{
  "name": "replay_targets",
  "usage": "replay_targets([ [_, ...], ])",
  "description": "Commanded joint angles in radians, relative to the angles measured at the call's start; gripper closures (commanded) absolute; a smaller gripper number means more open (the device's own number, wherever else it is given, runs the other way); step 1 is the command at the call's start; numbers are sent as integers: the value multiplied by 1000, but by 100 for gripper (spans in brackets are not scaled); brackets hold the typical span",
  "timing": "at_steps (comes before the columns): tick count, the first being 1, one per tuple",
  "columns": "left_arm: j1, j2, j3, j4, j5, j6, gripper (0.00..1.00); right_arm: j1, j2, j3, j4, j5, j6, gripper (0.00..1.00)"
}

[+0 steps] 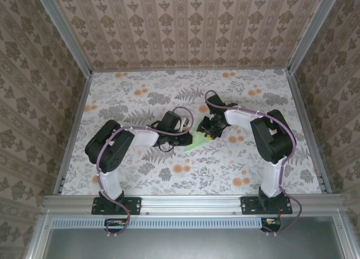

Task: Fold a paper plane with a square sheet of paper (pick it up from the middle)
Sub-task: Fourth fold the wing at the center of the table.

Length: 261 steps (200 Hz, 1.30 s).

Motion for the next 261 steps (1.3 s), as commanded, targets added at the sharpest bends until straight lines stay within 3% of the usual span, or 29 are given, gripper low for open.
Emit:
replay_targets([
  [1, 8, -17, 4, -30, -19, 10, 91, 9, 148, -75, -99, 134, 6, 57],
  [129, 0, -53, 18, 19, 31, 23, 88, 16, 172, -62, -100, 133, 7, 54],
  [261, -9, 37, 92, -86, 8, 38, 89, 17, 180, -68, -94, 131, 9, 54],
])
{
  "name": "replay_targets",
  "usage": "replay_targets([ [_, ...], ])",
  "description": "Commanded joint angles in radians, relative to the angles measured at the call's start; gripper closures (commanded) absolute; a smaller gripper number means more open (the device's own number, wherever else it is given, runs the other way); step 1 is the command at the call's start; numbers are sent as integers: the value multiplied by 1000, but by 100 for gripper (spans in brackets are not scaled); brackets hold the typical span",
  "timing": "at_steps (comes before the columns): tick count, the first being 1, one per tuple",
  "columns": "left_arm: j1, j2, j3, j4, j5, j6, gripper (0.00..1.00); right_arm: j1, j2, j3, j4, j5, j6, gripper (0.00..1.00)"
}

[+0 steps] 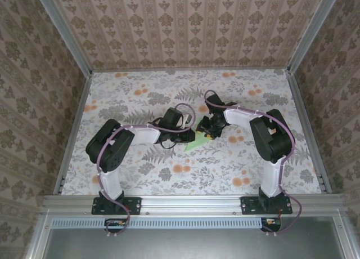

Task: Fold a paper plane with a square sheet of paper (pick it up from the middle)
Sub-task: Fourth fold the wing at the center of the table.

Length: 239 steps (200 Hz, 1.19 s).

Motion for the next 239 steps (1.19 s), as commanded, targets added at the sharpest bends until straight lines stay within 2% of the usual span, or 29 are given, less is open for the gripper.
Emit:
replay_targets([
  [1, -2, 24, 27, -52, -11, 27, 89, 15, 166, -89, -74, 132, 11, 54],
  [96, 2, 48, 37, -81, -28, 24, 91, 21, 192, -90, -94, 160, 10, 57],
  [165, 3, 57, 59, -178, -31, 28, 95, 22, 186, -97, -79, 142, 13, 58],
  [188, 2, 67, 63, -209, -25, 34, 100, 22, 143, -104, -70, 128, 17, 58],
  [239, 2, 87, 61, -265, -7, 76, 100, 12, -65, -95, 13, 33, -10, 55],
])
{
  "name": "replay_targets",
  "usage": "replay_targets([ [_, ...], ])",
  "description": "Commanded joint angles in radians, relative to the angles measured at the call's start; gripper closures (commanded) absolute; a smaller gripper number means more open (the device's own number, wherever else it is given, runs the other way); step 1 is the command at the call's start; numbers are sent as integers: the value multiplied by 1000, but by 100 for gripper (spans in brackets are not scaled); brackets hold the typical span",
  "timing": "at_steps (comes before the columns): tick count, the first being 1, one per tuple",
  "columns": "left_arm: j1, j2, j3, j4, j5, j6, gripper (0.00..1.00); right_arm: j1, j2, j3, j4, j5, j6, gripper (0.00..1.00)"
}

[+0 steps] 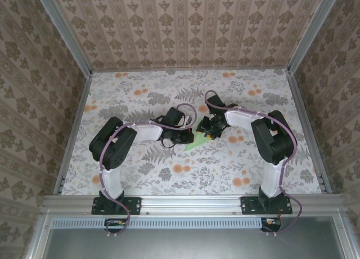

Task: Fold a paper plane with a square sheet of paper (pick it up from the middle)
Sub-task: Fourth fold the wing at the center of the table.

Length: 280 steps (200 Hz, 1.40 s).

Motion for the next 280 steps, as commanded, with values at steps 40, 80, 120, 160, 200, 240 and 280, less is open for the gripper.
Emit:
replay_targets([
  [40, 3, 59, -15, -108, 27, 80, 100, -2, -166, -75, 40, -42, -70, 54],
  [80, 7, 55, -18, -105, 50, 124, 100, 3, -183, -123, 149, -92, -92, 75],
  [120, 24, 53, -24, -116, 61, 142, 100, 16, -105, -100, 203, -127, -95, 89],
  [160, 26, 59, -27, -116, 55, 129, 100, 17, -43, -76, 211, -164, -108, 92],
  [200, 27, 62, -25, -125, 50, 126, 100, 18, -18, -93, 202, -173, -134, 92],
  [240, 28, 64, -29, -144, 46, 131, 100, 10, 10, -105, 175, -139, -176, 93],
  [280, 35, 72, -54, -146, 50, 138, 100, -52, -3, -163, 218, -138, -179, 93],
])
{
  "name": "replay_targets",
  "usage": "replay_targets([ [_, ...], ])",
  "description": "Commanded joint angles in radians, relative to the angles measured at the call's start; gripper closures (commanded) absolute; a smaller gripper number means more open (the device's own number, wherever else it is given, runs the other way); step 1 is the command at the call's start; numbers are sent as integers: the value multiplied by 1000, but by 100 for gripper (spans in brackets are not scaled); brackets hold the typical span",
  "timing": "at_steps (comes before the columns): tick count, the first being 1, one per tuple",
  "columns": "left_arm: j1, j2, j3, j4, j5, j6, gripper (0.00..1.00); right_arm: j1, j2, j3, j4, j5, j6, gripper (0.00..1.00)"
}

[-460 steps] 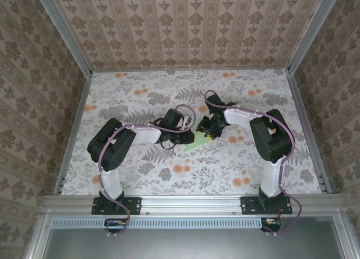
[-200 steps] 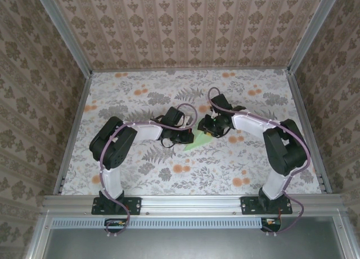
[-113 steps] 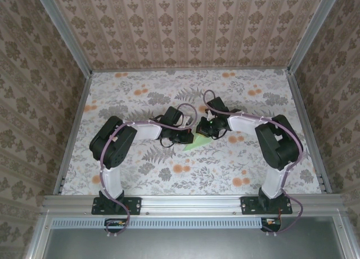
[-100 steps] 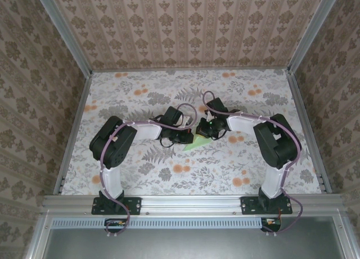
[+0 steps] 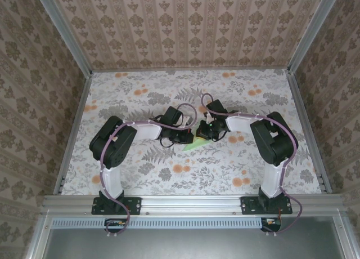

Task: Fold a paper plane with a square sheet of paper (pick it up from the middle)
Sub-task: Fourth fold the wing at the center of the table.

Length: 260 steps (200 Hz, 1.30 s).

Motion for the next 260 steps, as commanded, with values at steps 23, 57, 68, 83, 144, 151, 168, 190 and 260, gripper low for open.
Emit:
replay_targets([
  [23, 11, 61, -73, -137, -16, 30, 100, -88, -7, -66, 27, 21, -21, 93],
  [57, 16, 52, -92, -127, -13, 30, 100, -137, -56, -78, 55, 23, -24, 93],
  [68, 18, 48, -92, -123, -12, 31, 100, -142, -92, -87, 76, 24, -31, 93],
  [83, 18, 47, -90, -120, -8, 33, 100, -138, -150, -113, 126, 17, -36, 93],
  [144, 27, 41, -85, -132, -8, 49, 100, -14, -144, -138, 238, -22, -32, 93],
  [151, 28, 37, -88, -134, -8, 52, 100, -3, -123, -134, 248, -27, -27, 93],
  [168, 33, 22, -96, -148, -9, 64, 100, 18, -78, -117, 252, -34, -21, 94],
  [190, 41, -12, -121, -163, -9, 82, 100, 45, -31, -95, 253, -49, -22, 94],
  [260, 57, -78, -167, -206, -11, 115, 100, 95, 38, -67, 213, -46, -74, 95],
])
